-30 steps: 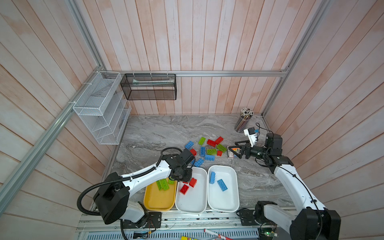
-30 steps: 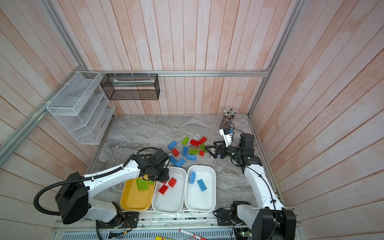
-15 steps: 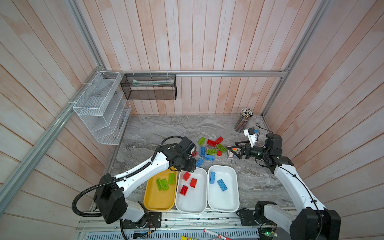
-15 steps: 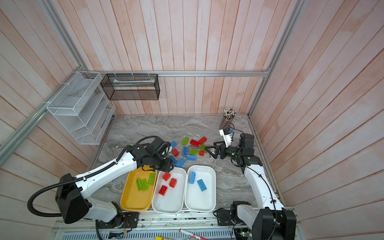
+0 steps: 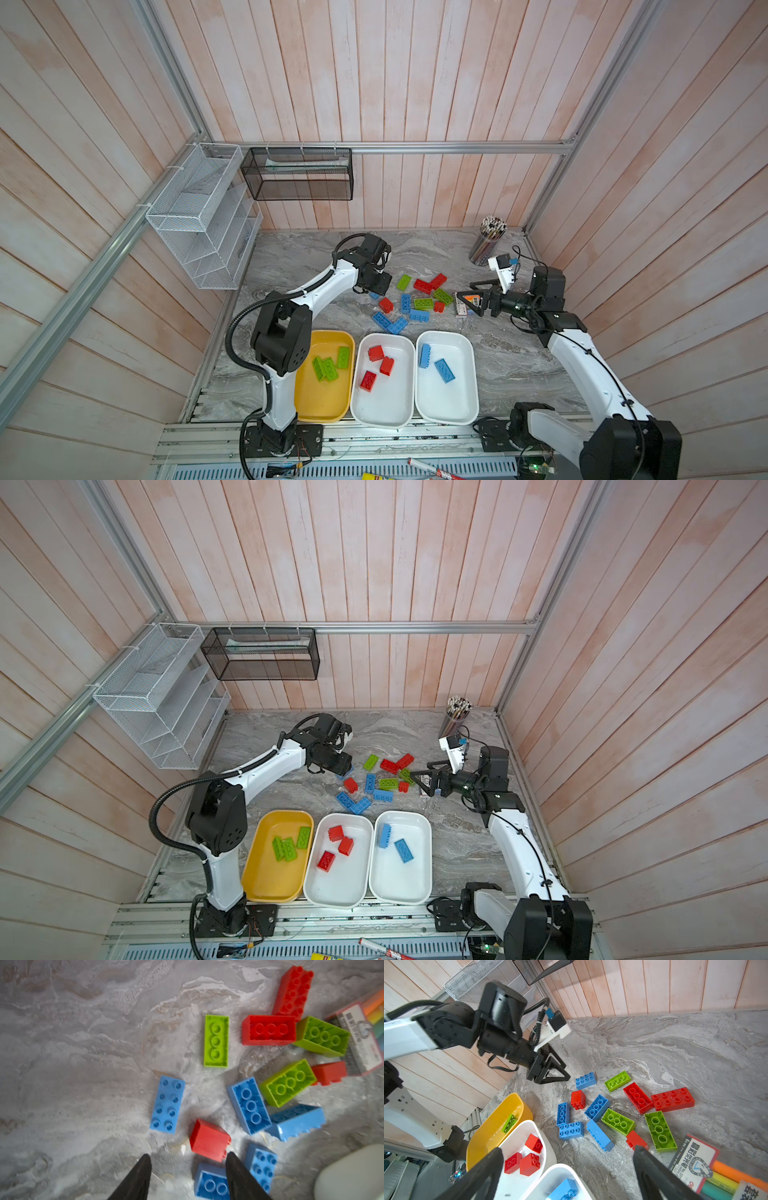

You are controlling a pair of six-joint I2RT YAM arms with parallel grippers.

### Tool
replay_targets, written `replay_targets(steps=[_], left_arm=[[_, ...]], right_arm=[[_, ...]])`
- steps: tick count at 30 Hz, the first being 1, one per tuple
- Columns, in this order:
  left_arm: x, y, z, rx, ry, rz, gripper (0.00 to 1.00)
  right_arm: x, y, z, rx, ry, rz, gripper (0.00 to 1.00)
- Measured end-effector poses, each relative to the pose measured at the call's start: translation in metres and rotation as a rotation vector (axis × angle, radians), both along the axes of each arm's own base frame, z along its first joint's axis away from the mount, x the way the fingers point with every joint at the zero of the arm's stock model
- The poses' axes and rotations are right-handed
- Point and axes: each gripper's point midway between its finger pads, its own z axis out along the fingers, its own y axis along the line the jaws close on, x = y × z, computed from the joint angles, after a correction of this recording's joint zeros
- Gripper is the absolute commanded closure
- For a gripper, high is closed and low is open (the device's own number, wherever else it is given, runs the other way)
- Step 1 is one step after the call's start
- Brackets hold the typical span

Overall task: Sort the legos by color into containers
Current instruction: 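Return the left gripper to the pile and grasp a small blue brick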

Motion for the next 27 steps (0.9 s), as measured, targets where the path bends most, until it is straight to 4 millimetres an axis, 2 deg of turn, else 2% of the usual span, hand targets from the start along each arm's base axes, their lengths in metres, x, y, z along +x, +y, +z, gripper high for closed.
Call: replay_targets(steps=[5,9,13,18,21,27], left_arm=[[0.024,-0.002,-0.03,0.043,0.008,-0.046,0.4],[0.024,-0.002,-0.059,0.076,0.049,-0.07,0.4],[0.024,0.001,-0.074,0.093,0.073,-0.067,0.41],[0.03,0.007,-0.08,0.101,0.071,-0.056,0.48],[0.031,0.008,-0.08,0.103,0.067,-0.059,0.63],[0.029,0.009,-0.081,0.109,0.074,-0.053,0.71]], right_arm=[[0.0,0.0,0.0,0.0,-0.002,0.0,0.02],[0.0,0.0,0.0,0.0,-0.003,0.0,0.02],[0.0,0.0,0.0,0.0,-0.003,0.0,0.02],[0.0,0.0,0.0,-0.001,-0.003,0.0,0.02],[0.0,0.0,0.0,-0.002,-0.003,-0.002,0.02],[0.001,-0.001,0.0,-0.003,-0.002,-0.005,0.02]])
